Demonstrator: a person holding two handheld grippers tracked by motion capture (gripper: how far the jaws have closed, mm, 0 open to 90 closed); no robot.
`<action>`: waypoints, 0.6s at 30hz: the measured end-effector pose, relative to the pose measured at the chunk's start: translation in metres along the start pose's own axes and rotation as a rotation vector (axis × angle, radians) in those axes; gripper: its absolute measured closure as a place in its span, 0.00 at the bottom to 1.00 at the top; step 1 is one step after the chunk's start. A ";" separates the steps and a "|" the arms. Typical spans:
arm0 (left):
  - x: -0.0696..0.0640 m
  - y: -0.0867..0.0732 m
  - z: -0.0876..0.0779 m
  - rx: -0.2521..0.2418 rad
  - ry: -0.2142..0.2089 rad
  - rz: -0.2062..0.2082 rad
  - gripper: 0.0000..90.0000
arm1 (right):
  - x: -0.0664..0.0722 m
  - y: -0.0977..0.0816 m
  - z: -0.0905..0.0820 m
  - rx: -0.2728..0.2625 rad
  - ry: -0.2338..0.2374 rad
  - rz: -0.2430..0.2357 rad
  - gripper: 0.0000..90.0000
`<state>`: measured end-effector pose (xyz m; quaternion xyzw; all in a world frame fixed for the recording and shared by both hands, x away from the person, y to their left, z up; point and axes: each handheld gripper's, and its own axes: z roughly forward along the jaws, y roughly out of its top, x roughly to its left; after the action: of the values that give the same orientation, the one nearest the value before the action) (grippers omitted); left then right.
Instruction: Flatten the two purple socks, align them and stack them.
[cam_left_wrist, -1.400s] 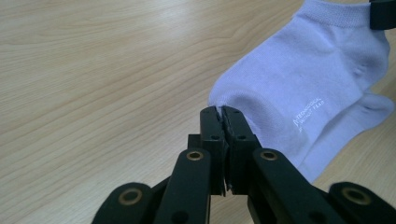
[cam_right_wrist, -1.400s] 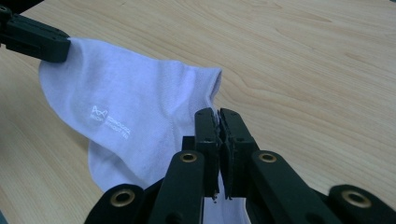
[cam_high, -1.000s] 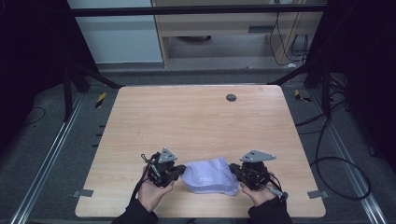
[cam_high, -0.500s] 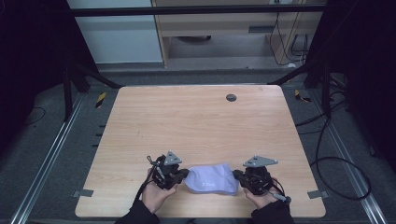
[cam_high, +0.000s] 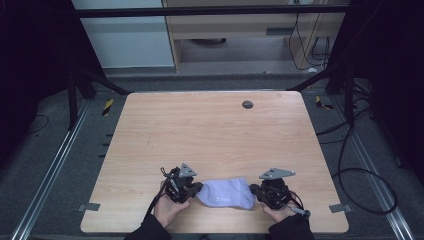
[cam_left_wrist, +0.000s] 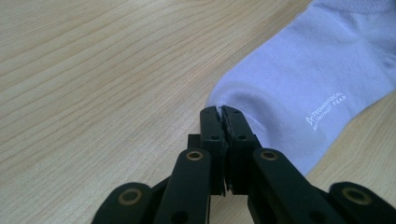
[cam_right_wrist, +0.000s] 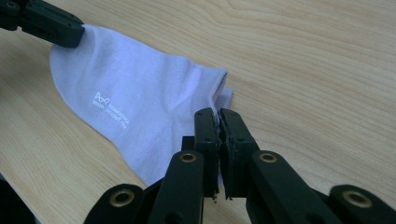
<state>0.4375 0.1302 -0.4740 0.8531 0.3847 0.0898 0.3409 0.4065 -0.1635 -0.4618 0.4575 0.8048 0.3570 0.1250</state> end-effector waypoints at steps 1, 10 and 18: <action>0.000 0.000 0.001 0.000 -0.002 -0.006 0.97 | 0.000 -0.001 0.001 0.003 -0.002 -0.001 0.96; 0.001 -0.002 0.008 0.001 0.004 0.010 0.94 | -0.003 -0.005 0.008 0.032 -0.016 -0.014 0.95; 0.001 0.006 -0.010 -0.089 0.013 0.005 0.80 | -0.002 -0.004 0.004 -0.031 -0.044 -0.040 0.82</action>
<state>0.4378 0.1328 -0.4625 0.8374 0.3803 0.1133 0.3759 0.4066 -0.1647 -0.4678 0.4470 0.8052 0.3569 0.1568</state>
